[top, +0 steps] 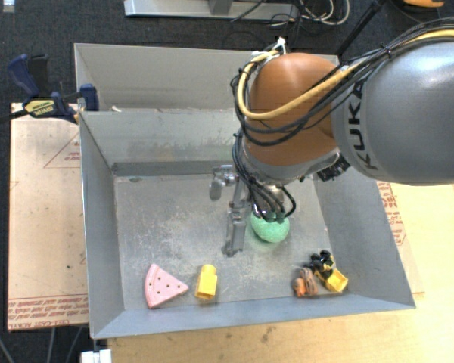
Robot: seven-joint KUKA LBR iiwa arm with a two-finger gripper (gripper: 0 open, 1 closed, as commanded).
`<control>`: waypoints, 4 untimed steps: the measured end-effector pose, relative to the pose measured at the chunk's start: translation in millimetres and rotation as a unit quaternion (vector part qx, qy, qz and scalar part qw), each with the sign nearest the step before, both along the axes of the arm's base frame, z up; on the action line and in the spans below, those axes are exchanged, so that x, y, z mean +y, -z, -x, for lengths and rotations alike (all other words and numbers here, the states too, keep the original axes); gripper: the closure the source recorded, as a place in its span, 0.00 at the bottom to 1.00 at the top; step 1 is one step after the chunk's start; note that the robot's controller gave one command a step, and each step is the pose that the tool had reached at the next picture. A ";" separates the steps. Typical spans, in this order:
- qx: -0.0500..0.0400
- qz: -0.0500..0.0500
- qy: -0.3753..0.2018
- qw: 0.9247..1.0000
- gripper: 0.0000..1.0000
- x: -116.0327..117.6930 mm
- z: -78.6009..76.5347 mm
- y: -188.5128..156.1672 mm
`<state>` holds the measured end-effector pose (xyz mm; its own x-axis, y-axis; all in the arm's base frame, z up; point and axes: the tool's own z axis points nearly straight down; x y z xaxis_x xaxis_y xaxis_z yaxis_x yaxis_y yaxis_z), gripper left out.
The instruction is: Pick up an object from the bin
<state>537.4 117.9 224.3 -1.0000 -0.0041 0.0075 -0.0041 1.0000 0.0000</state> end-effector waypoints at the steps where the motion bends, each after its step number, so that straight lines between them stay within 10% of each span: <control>1: -0.004 -0.001 0.002 1.000 0.00 -0.6 -1.4 -4.7; 2: -0.003 -0.001 -0.005 1.000 0.00 -32.4 10.4 -28.4; 3: -0.005 -0.001 -0.004 1.000 1.00 -92.4 -15.8 -16.8; 4: -0.005 -0.001 -0.004 1.000 1.00 -92.4 -15.8 -16.8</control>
Offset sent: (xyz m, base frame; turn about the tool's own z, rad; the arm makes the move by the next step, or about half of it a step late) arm -0.0171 -0.0568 0.0468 -0.0124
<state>553.2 25.5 241.1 -0.9999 -0.0125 -0.0027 -0.0125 0.9999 0.0010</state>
